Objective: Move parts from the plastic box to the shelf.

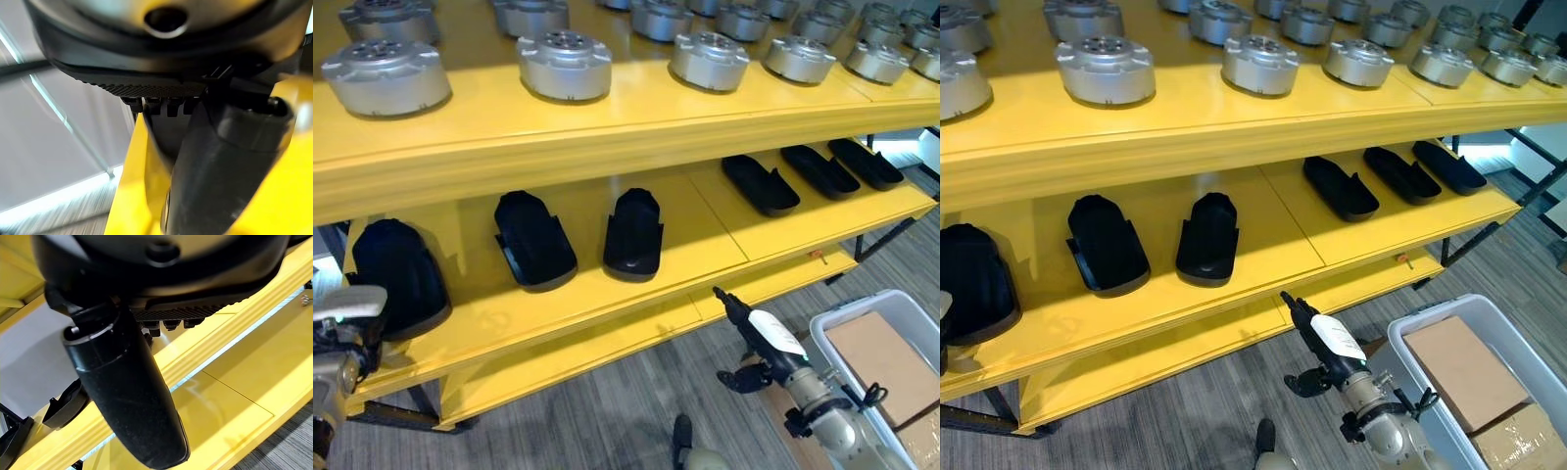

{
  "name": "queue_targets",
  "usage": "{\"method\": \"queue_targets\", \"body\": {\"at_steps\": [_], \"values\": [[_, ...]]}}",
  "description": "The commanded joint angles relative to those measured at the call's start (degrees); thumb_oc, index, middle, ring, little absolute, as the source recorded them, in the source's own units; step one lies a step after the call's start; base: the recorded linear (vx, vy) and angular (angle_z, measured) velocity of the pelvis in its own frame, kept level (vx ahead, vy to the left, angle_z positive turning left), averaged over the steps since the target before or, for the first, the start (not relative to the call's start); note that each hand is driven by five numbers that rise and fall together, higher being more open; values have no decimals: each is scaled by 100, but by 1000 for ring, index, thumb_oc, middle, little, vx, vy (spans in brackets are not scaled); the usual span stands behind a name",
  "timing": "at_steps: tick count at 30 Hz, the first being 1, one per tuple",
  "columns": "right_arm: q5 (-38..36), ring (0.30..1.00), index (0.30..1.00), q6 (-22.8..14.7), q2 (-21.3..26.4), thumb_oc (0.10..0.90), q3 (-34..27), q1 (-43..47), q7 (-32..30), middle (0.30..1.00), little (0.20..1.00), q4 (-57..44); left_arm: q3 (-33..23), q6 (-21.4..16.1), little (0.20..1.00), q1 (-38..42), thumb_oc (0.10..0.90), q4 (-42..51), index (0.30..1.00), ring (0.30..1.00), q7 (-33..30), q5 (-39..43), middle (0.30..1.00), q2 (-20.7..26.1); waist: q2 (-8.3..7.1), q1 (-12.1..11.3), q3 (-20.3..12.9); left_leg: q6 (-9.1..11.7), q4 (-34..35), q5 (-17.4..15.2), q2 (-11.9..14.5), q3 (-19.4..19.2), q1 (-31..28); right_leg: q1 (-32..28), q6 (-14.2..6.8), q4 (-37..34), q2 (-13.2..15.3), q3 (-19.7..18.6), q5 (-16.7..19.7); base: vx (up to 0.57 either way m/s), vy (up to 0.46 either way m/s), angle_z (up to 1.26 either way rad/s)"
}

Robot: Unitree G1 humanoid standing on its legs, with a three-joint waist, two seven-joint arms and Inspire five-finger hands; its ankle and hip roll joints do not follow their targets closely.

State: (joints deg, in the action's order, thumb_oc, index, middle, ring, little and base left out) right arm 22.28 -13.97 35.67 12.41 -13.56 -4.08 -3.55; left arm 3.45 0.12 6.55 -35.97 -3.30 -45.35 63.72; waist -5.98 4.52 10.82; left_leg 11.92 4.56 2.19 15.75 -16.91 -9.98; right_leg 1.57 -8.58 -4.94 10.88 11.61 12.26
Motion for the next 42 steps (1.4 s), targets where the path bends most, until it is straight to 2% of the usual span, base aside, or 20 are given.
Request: {"method": "queue_targets", "body": {"at_steps": [1, 2, 3, 5, 6, 9, 11, 18, 23, 31, 32, 33, 34, 39, 42], "values": [[-241, 1000, 1000, -281, 82, 900, -555, 469, -308, 1000, 1000, -589, -756, 278, 1000, 292, 900, -13, 1000, 1000, -866, 92, 1000, 664, 24, 53, -178, -438, 44, -429, -287, 32, -270, -496, -561, 397, 684, 257, -500, 0, 0, 0], [-239, 1000, 1000, -283, 91, 900, -547, 476, -312, 1000, 1000, -584, -774, 275, 1000, 270, 900, -16, 1000, 1000, -883, 95, 1000, 655, 31, 63, -179, -438, 44, -429, -286, 34, -270, -497, -561, 397, 684, 259, -500, 0, 0, 0], [-234, 1000, 1000, -287, 87, 900, -647, 461, -341, 1000, 1000, -585, -1132, 293, 1000, 17, 900, 511, 1000, 1000, -985, 98, 1000, 636, 55, 22, -204, -442, 44, -439, -274, 61, -263, -509, -555, 393, 678, 272, -511, 0, 0, 0], [-239, 1000, 1000, -260, 70, 900, -720, 446, -349, 1000, 1000, -549, -1704, 312, 1000, -286, 900, 845, 1000, 1000, -1091, 477, 1000, 453, 76, 13, -233, -440, 44, -442, -267, 72, -267, -524, -543, 389, 668, 285, -525, 0, 0, 0], [-229, 1000, 1000, -242, 41, 900, -814, 426, -345, 1000, 1000, -556, -2108, 286, 1000, -542, 900, 1301, 1000, 1000, -1224, 525, 1000, 403, 98, -2, -263, -440, 44, -451, -264, 94, -273, -550, -530, 376, 656, 294, -536, 0, 0, 0], [-244, 1000, 1000, -205, -4, 900, -915, 418, -349, 1000, 1000, -526, -2532, 260, 1000, -858, 900, 1651, 1000, 1000, -1266, 659, 1000, 216, 120, -7, -301, -437, 44, -458, -255, 106, -284, -581, -521, 353, 649, 299, -542, 0, 0, 0], [-270, 1000, 1000, -208, -3, 900, -931, 447, -342, 1000, 1000, -511, -2629, 226, 1000, -886, 900, 1619, 1000, 1000, -1357, 763, 1000, 152, 136, 23, -319, -438, 44, -459, -256, 108, -293, -588, -513, 357, 645, 289, -547, 0, 0, 0], [-345, 1000, 1000, -262, 30, 900, -910, 523, -339, 1000, 1000, -495, -2645, -23, 1000, -903, 900, 1471, 1000, 1000, -1576, 1203, 1000, 53, 210, 38, -352, -430, 44, -452, -252, 122, -298, -594, -501, 355, 635, 289, -542, 0, 0, 0], [-397, 1000, 1000, -270, -3, 900, -873, 596, -339, 1000, 1000, -467, -2587, -191, 1000, -1016, 900, 1762, 1000, 1000, -1553, 1430, 1000, -196, 235, 12, -373, -422, 44, -427, -241, 175, -271, -632, -492, 360, 642, 330, -547, 0, 0, 0], [-511, 1000, 1000, -263, -96, 900, -822, 735, -350, 1000, 1000, -402, -2490, -709, 1000, -1296, 900, 2706, 1000, 1000, -1560, 2299, 1000, -1322, 210, -46, -360, -410, 44, -385, -209, 241, -229, -682, -443, 354, 626, 420, -578, -14, -1, 4], [-515, 1000, 1000, -260, -106, 900, -764, 757, -329, 1000, 1000, -407, -2374, -825, 1000, -1377, 900, 3023, 1000, 1000, -1536, 2516, 1000, -1687, 187, -60, -352, -416, 44, -380, -199, 261, -219, -689, -424, 370, 615, 433, -596, -19, -4, 5], [-514, 1000, 1000, -261, -92, 900, -764, 756, -330, 1000, 1000, -406, -2384, -820, 1000, -1396, 900, 3048, 1000, 1000, -1527, 2518, 1000, -1708, 201, -56, -353, -416, 44, -379, -198, 263, -221, -691, -424, 373, 615, 435, -599, -26, -7, 5], [-517, 1000, 1000, -259, -74, 900, -723, 794, -324, 1000, 1000, -429, -2186, -912, 1000, -1483, 900, 3363, 1000, 1000, -1534, 2601, 1000, -2114, 181, -61, -335, -417, 44, -375, -175, 291, -213, -703, -401, 390, 600, 450, -632, -14, -4, 9], [-453, 1000, 1000, -260, -25, 900, -650, 865, -397, 1000, 1000, -421, -1957, -927, 1000, -1633, 900, 3848, 1000, 1000, -1726, 2244, 1000, -2516, 152, -79, -293, -414, 44, -353, -149, 319, -193, -726, -374, 402, 575, 492, -661, -6, -2, 3], [-433, 1000, 1000, -286, -3, 900, -612, 885, -478, 1000, 1000, -455, -1719, -958, 1000, -1821, 900, 4285, 1000, 1000, -1798, 1705, 1000, -2665, 108, -105, -236, -413, 44, -337, -130, 356, -155, -726, -363, 416, 558, 524, -684, -34, -26, 5]]}}
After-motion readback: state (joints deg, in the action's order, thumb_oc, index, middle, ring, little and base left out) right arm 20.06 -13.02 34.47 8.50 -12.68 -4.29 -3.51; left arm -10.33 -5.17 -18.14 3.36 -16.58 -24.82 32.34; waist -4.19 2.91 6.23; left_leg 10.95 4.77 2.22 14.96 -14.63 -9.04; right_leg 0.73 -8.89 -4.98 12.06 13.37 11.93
